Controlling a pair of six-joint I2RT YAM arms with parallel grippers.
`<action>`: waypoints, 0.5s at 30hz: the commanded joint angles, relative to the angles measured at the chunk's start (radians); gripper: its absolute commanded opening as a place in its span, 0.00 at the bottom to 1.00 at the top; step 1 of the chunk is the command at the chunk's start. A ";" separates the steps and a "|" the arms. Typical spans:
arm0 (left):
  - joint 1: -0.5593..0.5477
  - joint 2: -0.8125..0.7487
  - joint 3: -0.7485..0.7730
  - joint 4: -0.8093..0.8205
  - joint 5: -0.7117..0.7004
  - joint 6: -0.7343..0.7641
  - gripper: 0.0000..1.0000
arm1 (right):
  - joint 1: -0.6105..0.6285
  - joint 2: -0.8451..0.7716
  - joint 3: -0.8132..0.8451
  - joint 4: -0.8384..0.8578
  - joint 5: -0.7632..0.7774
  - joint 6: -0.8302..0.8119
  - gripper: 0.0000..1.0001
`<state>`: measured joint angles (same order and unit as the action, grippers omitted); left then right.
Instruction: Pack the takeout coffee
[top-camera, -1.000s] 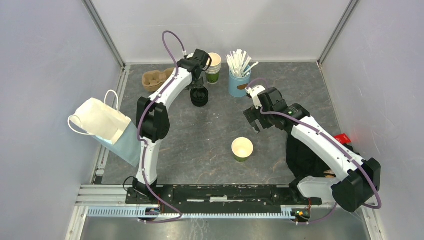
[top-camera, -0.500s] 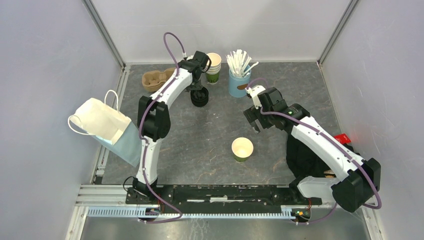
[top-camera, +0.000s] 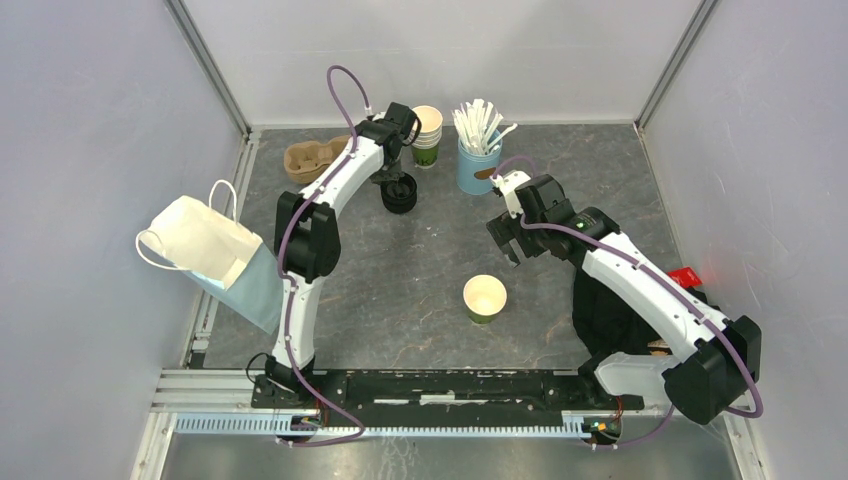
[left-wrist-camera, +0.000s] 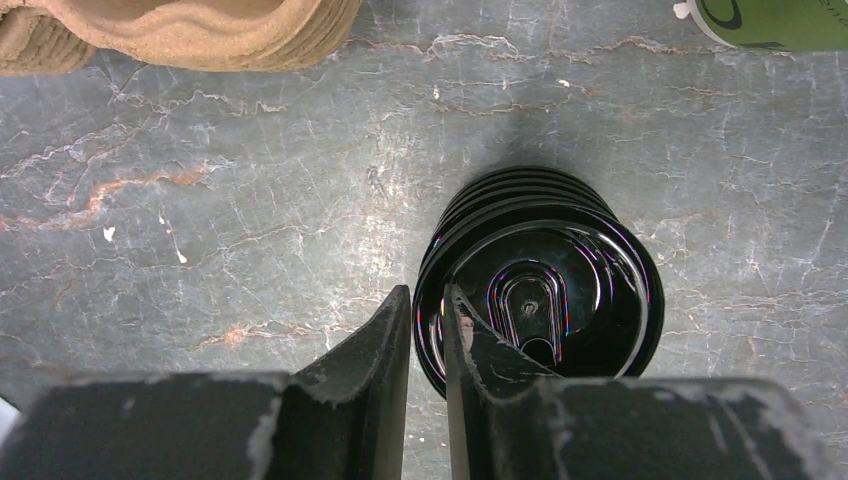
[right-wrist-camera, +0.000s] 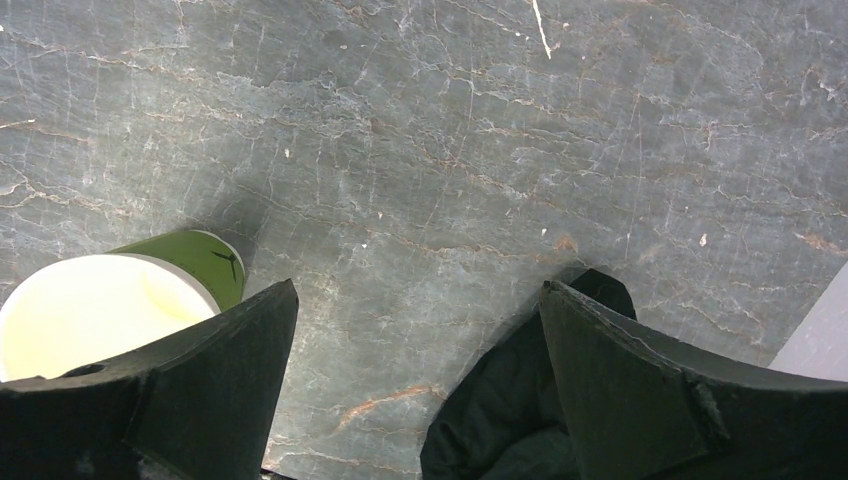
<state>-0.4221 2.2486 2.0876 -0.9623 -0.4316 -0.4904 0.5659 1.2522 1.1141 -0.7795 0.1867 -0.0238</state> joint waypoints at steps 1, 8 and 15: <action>0.005 0.007 -0.004 0.027 0.012 0.031 0.25 | 0.003 0.001 0.002 0.033 -0.004 0.000 0.98; 0.005 0.012 -0.008 0.028 0.025 0.035 0.26 | 0.005 0.002 0.005 0.035 -0.003 -0.002 0.98; 0.006 0.000 0.000 0.027 0.027 0.039 0.18 | 0.011 0.001 0.005 0.033 0.005 -0.004 0.98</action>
<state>-0.4221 2.2486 2.0853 -0.9615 -0.4088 -0.4862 0.5697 1.2530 1.1141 -0.7795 0.1848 -0.0242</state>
